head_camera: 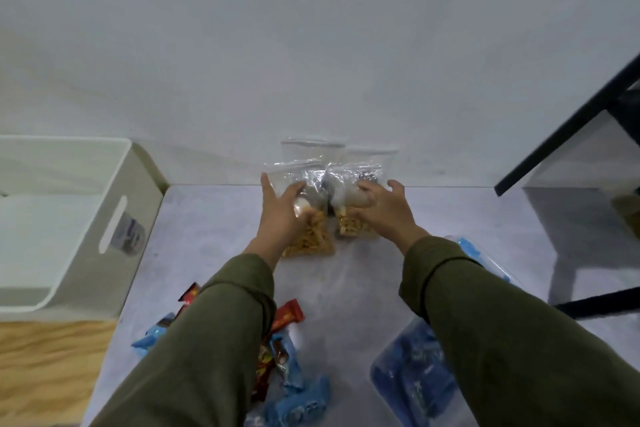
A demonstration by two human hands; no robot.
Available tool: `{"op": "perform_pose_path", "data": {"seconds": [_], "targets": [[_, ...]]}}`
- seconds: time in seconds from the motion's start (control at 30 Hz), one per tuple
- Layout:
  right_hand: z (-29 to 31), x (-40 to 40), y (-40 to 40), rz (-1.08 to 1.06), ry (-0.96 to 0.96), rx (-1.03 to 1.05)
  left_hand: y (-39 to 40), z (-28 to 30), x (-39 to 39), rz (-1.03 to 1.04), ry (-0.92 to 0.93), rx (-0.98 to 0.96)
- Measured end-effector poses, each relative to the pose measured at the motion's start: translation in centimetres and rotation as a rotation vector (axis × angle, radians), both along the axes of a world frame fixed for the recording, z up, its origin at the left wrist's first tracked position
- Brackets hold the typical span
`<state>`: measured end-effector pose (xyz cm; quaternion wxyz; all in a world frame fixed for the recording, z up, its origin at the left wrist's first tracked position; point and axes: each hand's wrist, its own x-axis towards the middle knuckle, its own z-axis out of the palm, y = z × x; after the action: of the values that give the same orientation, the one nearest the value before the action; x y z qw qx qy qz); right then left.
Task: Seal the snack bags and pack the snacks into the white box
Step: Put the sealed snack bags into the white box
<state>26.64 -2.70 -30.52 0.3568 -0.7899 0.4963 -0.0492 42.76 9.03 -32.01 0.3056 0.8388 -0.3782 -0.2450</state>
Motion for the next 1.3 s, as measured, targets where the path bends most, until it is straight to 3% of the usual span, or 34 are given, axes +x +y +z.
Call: {"op": "perform_pose_path", "data": {"seconds": [0.27, 0.63, 0.93, 1.3], "targets": [[-0.6, 0.2, -1.6, 0.024, -0.189, 0.023, -1.7, -0.7, -0.4, 0.146, -0.009, -0.070], [2.8, 0.7, 2.6, -0.128, -0.350, 0.057, 0.5, 3.2, 0.2, 0.017, 0.172, -0.170], [9.9, 4.3, 11.5, -0.288, -0.515, -0.019, 7.4, 10.8, 6.4, -0.137, 0.270, -0.317], [16.3, 15.1, 20.5, -0.178, -0.654, -0.048, 18.2, 17.1, 17.2, -0.089, 0.203, -0.491]]}}
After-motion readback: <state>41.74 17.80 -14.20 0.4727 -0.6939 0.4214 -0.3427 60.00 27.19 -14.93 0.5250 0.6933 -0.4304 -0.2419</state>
